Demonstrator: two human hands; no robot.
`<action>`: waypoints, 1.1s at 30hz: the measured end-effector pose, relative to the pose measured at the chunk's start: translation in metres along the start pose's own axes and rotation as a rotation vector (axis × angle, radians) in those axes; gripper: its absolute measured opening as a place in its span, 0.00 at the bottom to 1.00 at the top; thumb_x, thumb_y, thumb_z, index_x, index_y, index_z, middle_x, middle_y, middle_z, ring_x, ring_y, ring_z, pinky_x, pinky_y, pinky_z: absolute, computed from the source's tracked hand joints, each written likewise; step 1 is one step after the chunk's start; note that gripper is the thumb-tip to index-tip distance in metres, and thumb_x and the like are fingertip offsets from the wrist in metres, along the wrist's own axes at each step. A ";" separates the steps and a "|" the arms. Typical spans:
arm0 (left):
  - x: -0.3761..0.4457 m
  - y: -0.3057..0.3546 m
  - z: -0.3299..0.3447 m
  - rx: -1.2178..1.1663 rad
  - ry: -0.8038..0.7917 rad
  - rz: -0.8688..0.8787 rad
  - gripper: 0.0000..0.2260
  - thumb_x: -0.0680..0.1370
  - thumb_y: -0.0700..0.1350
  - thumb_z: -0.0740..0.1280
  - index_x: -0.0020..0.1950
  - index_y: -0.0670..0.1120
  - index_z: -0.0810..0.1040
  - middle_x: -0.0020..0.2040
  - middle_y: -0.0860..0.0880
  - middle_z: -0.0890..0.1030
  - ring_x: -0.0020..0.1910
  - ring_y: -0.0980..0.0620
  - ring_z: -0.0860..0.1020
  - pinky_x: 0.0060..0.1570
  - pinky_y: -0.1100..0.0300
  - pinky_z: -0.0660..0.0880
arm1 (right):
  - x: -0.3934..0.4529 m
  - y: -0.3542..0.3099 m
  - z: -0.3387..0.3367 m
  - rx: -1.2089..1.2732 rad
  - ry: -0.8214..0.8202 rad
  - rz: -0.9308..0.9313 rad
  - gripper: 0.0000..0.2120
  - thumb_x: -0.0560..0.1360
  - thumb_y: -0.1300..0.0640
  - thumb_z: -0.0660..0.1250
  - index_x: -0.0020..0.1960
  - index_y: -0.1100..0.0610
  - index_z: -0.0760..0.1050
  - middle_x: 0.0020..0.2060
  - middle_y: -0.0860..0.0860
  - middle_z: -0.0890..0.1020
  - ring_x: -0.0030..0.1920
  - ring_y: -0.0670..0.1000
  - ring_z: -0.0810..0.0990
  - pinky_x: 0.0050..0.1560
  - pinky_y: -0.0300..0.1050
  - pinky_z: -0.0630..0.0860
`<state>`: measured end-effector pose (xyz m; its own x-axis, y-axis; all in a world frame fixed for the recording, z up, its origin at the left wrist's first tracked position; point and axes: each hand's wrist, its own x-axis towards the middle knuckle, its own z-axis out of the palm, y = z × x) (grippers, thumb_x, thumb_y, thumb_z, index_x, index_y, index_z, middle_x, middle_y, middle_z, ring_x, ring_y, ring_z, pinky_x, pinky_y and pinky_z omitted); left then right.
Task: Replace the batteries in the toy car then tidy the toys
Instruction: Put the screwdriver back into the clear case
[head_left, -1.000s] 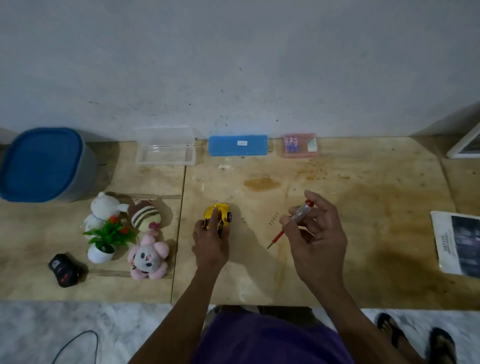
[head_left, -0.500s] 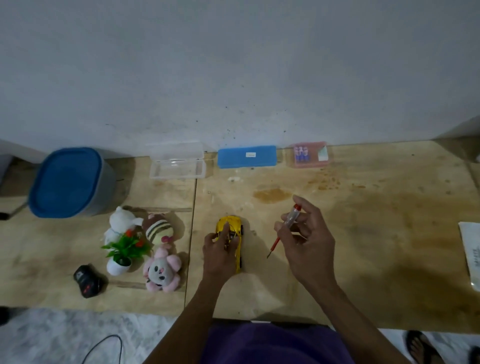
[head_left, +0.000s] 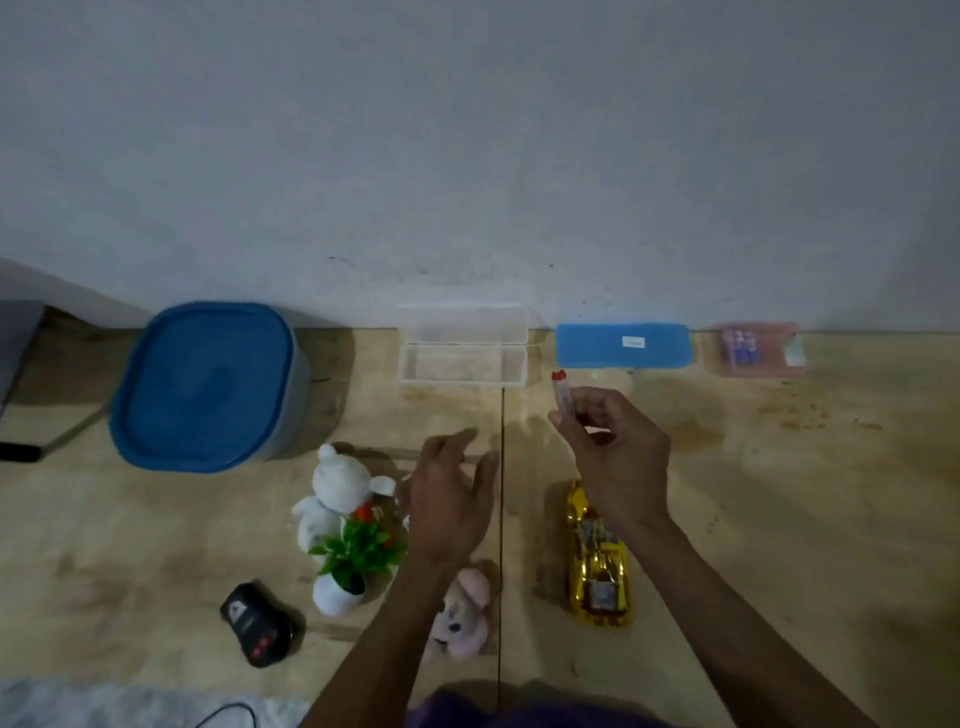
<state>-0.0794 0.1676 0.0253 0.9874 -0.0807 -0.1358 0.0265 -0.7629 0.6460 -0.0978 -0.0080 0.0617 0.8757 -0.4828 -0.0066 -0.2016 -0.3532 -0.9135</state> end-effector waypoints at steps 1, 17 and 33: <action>0.017 -0.011 -0.013 0.001 0.027 -0.002 0.16 0.78 0.50 0.71 0.63 0.45 0.80 0.56 0.43 0.81 0.49 0.47 0.82 0.48 0.61 0.73 | 0.009 -0.004 0.021 -0.069 -0.045 -0.077 0.08 0.74 0.59 0.75 0.53 0.55 0.83 0.44 0.44 0.85 0.44 0.41 0.83 0.44 0.32 0.77; 0.153 -0.094 -0.025 0.222 -0.136 -0.078 0.27 0.77 0.59 0.68 0.72 0.50 0.69 0.67 0.45 0.73 0.64 0.42 0.73 0.50 0.47 0.78 | 0.108 0.031 0.180 -0.980 -0.390 -0.584 0.06 0.68 0.62 0.73 0.44 0.55 0.85 0.40 0.52 0.84 0.46 0.57 0.78 0.43 0.50 0.73; 0.154 -0.093 -0.028 0.228 -0.126 -0.082 0.22 0.77 0.58 0.67 0.70 0.52 0.70 0.64 0.47 0.74 0.61 0.44 0.75 0.50 0.46 0.80 | 0.119 0.026 0.147 -0.954 -0.088 -0.517 0.22 0.72 0.63 0.73 0.66 0.58 0.76 0.60 0.53 0.82 0.57 0.57 0.77 0.49 0.54 0.77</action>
<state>0.0742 0.2437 -0.0349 0.9560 -0.0805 -0.2821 0.0562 -0.8936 0.4454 0.0657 0.0430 -0.0223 0.9732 -0.0511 0.2242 -0.0238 -0.9922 -0.1227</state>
